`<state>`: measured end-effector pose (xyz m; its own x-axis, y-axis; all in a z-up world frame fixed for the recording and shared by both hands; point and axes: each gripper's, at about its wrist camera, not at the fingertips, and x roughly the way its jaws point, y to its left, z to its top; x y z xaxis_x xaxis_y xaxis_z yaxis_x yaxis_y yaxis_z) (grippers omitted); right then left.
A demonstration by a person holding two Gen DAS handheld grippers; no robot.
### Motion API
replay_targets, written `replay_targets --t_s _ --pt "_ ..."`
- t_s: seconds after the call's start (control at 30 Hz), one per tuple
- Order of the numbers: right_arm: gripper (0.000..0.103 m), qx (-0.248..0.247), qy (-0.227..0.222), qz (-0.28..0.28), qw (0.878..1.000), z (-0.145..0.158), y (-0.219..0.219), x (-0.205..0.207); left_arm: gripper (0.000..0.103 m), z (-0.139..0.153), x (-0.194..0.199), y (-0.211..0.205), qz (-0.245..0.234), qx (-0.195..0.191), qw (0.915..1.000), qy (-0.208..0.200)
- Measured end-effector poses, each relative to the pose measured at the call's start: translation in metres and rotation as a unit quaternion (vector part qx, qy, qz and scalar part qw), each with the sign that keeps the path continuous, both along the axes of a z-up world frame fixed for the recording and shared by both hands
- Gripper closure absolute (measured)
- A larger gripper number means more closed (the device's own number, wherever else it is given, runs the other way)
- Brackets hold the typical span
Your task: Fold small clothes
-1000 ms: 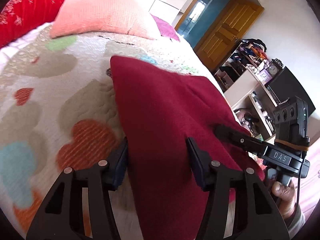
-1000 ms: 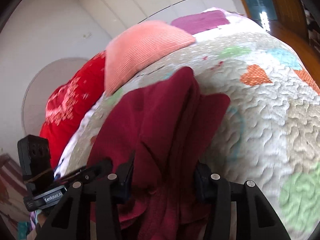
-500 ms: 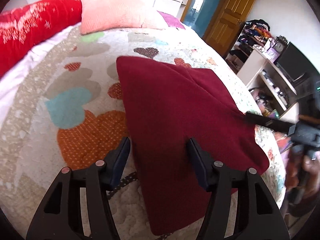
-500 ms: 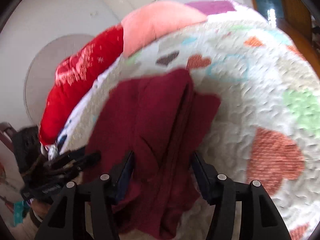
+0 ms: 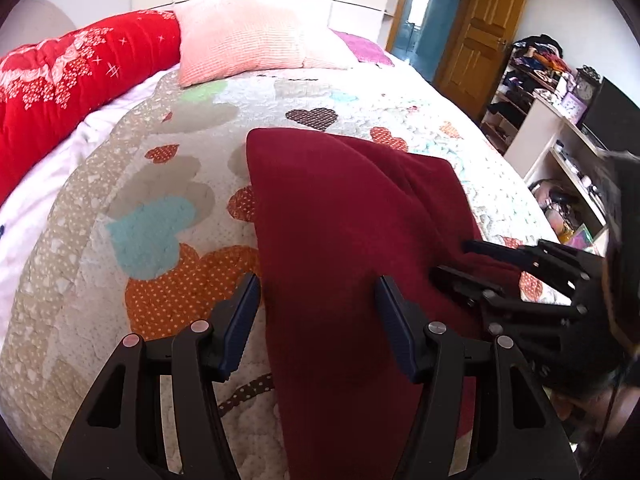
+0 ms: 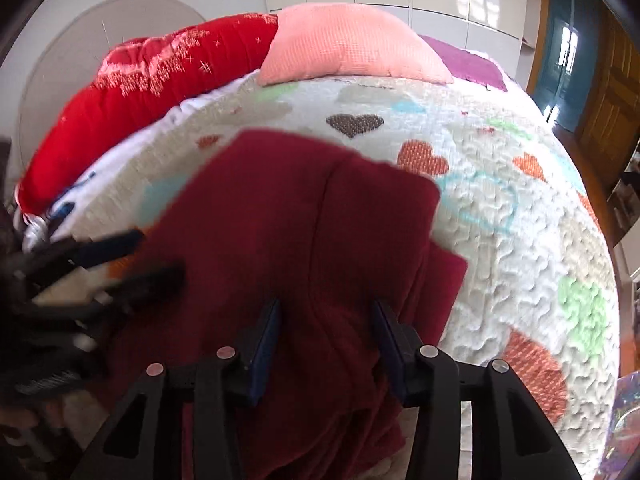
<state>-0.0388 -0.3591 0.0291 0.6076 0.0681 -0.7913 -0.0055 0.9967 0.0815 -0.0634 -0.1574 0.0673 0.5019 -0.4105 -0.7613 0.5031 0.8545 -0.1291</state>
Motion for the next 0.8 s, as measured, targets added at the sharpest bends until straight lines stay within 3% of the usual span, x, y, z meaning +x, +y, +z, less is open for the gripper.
replay_targets --t_s 0.3,0.53,0.63,0.8 --pt "0.058 0.015 -0.031 -0.004 0.999 0.027 0.004 -0.046 0.043 0.007 -0.007 0.005 0.031 -0.011 0.9993 -0.017" --pt "0.058 -0.015 -0.018 -0.013 1.000 0.000 0.015 -0.064 0.043 0.012 -0.016 0.009 0.046 -0.003 0.9985 -0.029" --pt "0.058 0.004 -0.037 -0.017 0.999 0.017 0.013 -0.072 0.043 0.018 -0.024 0.010 0.052 0.002 0.9974 -0.050" --pt "0.055 -0.006 -0.095 -0.047 0.994 0.052 0.013 -0.090 0.043 0.036 -0.037 0.017 0.065 -0.010 0.9942 -0.085"
